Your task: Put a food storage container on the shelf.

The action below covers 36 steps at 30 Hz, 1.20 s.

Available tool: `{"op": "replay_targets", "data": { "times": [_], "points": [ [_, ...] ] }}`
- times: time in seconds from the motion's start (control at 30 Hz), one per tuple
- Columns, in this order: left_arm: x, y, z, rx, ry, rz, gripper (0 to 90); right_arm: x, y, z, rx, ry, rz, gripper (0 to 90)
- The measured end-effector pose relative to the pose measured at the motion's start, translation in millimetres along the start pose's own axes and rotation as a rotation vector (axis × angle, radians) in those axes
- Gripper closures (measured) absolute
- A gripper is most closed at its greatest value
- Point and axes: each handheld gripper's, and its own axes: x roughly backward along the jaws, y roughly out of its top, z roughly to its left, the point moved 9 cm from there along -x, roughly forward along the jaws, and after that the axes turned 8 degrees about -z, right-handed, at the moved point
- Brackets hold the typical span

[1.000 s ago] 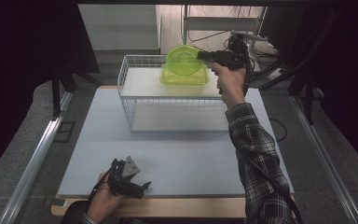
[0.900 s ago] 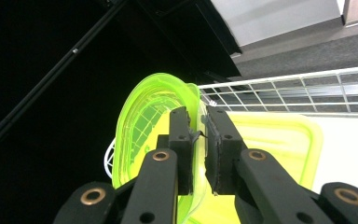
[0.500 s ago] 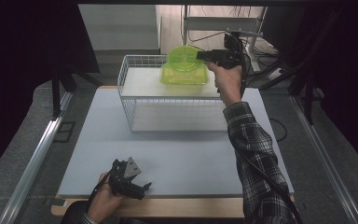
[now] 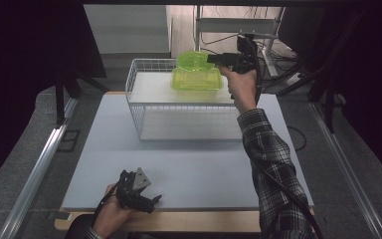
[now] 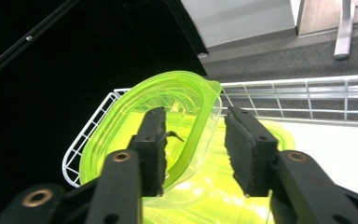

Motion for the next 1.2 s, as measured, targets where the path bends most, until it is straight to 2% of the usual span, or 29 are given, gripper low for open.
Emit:
{"op": "replay_targets", "data": {
  "times": [0.23,0.53,0.87,1.2],
  "points": [
    [0.0,0.1,0.0,-0.001,0.002,0.001,0.6,14.1,-6.8,1.8,0.039,0.057,0.015,40.1],
    [-0.1,0.5,-0.3,0.005,0.001,0.003,0.6,29.2,-23.4,-2.4,0.095,0.094,0.042,27.3],
    [-0.7,0.2,-0.6,0.000,0.002,0.007,0.6,37.8,-48.2,-6.7,0.187,0.107,0.082,19.7],
    [-1.6,0.1,-1.3,0.012,0.003,0.011,0.6,47.4,-63.6,-10.1,0.238,0.103,0.101,14.9]
  ]
}}
